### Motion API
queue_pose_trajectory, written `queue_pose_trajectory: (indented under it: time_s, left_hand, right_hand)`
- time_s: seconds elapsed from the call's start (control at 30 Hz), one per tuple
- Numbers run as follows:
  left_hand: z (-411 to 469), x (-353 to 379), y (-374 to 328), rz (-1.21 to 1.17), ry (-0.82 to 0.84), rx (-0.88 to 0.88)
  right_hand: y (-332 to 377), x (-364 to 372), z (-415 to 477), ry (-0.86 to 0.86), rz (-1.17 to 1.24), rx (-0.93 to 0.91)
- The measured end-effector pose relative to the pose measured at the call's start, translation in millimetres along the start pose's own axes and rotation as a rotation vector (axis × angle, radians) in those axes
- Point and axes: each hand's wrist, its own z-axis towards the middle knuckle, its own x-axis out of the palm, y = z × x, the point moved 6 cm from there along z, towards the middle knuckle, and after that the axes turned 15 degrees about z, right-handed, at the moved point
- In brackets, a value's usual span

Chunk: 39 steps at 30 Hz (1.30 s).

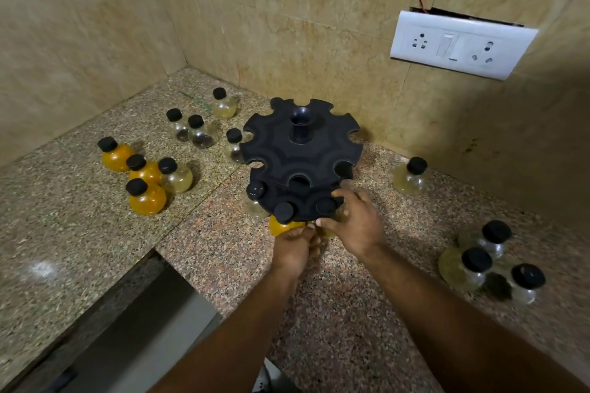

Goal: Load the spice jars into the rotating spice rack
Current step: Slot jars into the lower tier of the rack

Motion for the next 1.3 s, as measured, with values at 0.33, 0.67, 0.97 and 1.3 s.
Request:
queue_pose_trajectory:
  time_s: [0.33,0.67,0.97,1.3]
  left_hand:
    - [0,110,13,0.935,0.126,0.534]
    - [-5,222,24,1.700,0.438,0.612]
    - [3,229,34,1.767,0.532,0.547]
    - [30,172,-25,0.148,-0.009,0.089]
  right_hand:
    - [-103,-71,-105,-0.465,0.167,0.262]
    - [-141,-131,-149,-0.788,0.208,0.362]
    - [-152,-141,-122,-0.735,0.155,0.403]
    - [-129,-132,-98,-0.677,0.125,0.303]
